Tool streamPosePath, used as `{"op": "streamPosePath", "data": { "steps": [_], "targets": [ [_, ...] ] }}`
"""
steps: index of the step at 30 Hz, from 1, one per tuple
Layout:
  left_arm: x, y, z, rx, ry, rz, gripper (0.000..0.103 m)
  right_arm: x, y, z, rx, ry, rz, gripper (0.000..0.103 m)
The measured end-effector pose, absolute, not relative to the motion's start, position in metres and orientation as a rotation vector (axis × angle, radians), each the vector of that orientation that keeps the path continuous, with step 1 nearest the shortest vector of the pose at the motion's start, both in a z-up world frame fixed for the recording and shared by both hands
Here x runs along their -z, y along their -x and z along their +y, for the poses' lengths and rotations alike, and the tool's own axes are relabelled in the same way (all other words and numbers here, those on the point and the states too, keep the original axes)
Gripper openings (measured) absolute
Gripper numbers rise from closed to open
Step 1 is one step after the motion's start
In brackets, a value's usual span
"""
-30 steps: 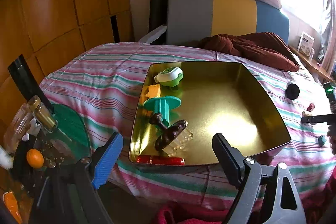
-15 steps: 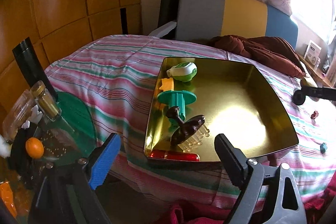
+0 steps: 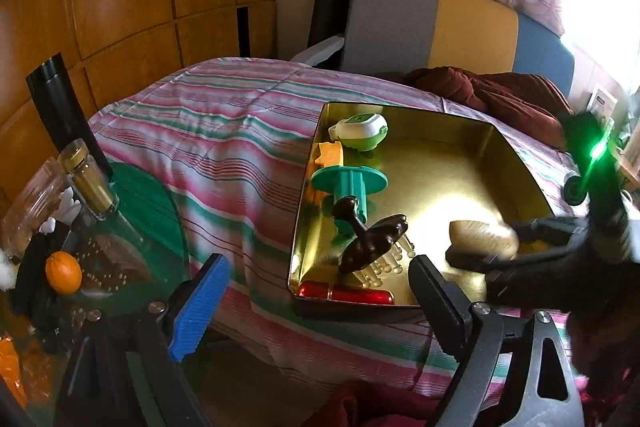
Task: Organize rigid objects
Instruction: 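Carry the yellow egg into the gold tray and open the right tool, then move both tools from the tray back to the remaining toys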
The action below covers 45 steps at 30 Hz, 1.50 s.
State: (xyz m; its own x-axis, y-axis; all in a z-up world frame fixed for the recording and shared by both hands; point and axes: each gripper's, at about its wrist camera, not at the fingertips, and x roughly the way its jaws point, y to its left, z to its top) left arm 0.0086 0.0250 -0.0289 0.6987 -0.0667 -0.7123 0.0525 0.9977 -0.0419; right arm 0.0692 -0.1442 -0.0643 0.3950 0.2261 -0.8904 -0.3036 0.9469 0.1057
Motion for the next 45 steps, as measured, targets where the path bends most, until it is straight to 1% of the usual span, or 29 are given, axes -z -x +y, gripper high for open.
{"op": "streamPosePath", "data": {
  "steps": [2, 6, 11, 15, 26, 34, 35, 36, 37, 40, 45],
  "targets": [
    [0.031, -0.009, 0.027, 0.064, 0.023, 0.798, 0.092, 0.076, -0.07, -0.136, -0.35, 0.074, 1.143, 0.073],
    [0.033, -0.011, 0.03, 0.057, 0.033, 0.805, 0.092, 0.08, -0.07, -0.134, -0.371, 0.006, 1.147, 0.073],
    [0.033, -0.012, 0.033, 0.049, 0.043, 0.807, 0.092, 0.083, -0.069, -0.131, -0.384, -0.006, 1.135, 0.073],
    [0.034, -0.013, 0.032, 0.05, 0.034, 0.805, 0.092, 0.076, -0.067, -0.134, -0.381, -0.025, 1.122, 0.074],
    [0.032, -0.009, 0.029, 0.054, 0.029, 0.79, 0.092, 0.04, -0.051, -0.164, -0.34, -0.108, 1.004, 0.074],
    [0.032, -0.009, 0.024, 0.062, 0.017, 0.791, 0.092, 0.024, -0.031, -0.233, -0.219, -0.165, 0.966, 0.074],
    [0.032, -0.009, 0.023, 0.064, 0.015, 0.791, 0.092, 0.021, -0.027, -0.247, -0.248, -0.197, 0.955, 0.071],
    [0.03, -0.009, 0.021, 0.068, 0.011, 0.79, 0.092, 0.017, -0.024, -0.258, -0.225, -0.203, 0.963, 0.076],
    [0.029, -0.008, 0.02, 0.07, 0.008, 0.787, 0.092, 0.015, -0.021, -0.267, -0.188, -0.196, 0.966, 0.076],
    [0.024, -0.008, 0.014, 0.078, -0.003, 0.773, 0.092, -0.001, -0.008, -0.308, -0.188, -0.296, 0.936, 0.076],
    [0.014, -0.011, -0.001, 0.114, -0.021, 0.752, 0.092, -0.01, 0.01, -0.381, 0.009, -0.301, 0.933, 0.076]
  ]
}}
